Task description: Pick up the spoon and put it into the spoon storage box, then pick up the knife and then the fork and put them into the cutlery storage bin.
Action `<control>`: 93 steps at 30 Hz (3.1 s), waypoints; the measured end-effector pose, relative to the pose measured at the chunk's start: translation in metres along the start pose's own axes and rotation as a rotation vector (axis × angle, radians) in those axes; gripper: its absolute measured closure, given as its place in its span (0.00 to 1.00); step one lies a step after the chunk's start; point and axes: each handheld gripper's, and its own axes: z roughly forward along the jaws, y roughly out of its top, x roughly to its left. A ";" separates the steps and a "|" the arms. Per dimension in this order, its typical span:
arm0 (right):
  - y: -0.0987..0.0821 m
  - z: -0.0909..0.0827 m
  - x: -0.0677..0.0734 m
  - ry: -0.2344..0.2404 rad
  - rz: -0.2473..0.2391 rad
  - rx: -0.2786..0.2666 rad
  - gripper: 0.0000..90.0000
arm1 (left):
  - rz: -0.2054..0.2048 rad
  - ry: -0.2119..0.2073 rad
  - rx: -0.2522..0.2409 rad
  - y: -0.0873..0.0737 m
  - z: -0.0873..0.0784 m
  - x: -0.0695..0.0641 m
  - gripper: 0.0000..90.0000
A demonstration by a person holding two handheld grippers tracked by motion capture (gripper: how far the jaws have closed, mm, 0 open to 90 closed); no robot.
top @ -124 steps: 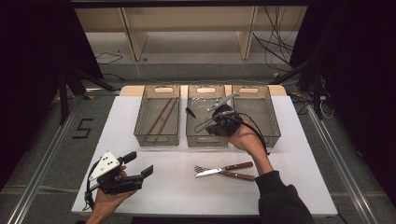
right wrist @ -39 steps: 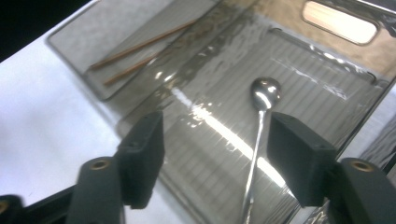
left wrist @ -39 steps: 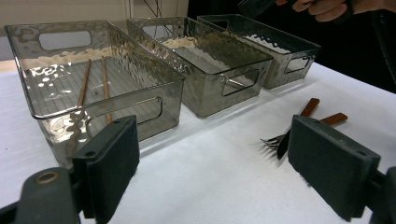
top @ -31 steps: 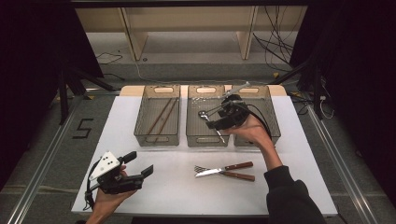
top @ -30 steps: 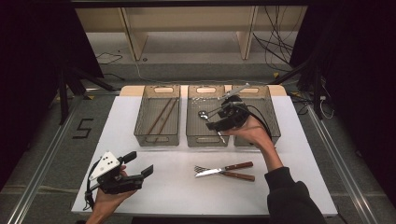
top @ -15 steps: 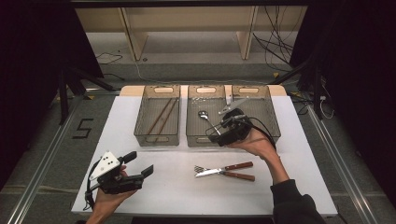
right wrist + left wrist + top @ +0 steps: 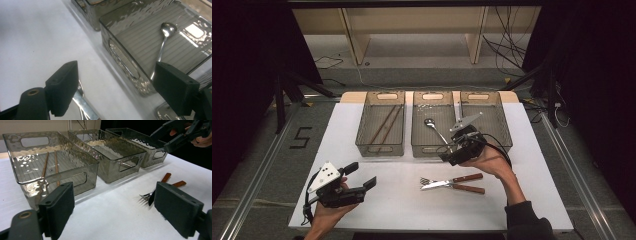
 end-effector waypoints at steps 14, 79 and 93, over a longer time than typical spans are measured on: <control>-0.017 -0.001 -0.003 -0.003 -0.032 0.038 0.21 | -0.004 0.000 -0.002 0.001 0.002 -0.001 0.18; -0.058 0.040 -0.001 0.012 -0.263 0.472 0.54 | 0.018 -0.012 0.009 0.001 0.003 -0.003 0.18; -0.057 0.050 -0.001 0.055 -0.315 0.522 0.68 | 0.018 -0.010 0.010 0.001 0.004 -0.003 0.18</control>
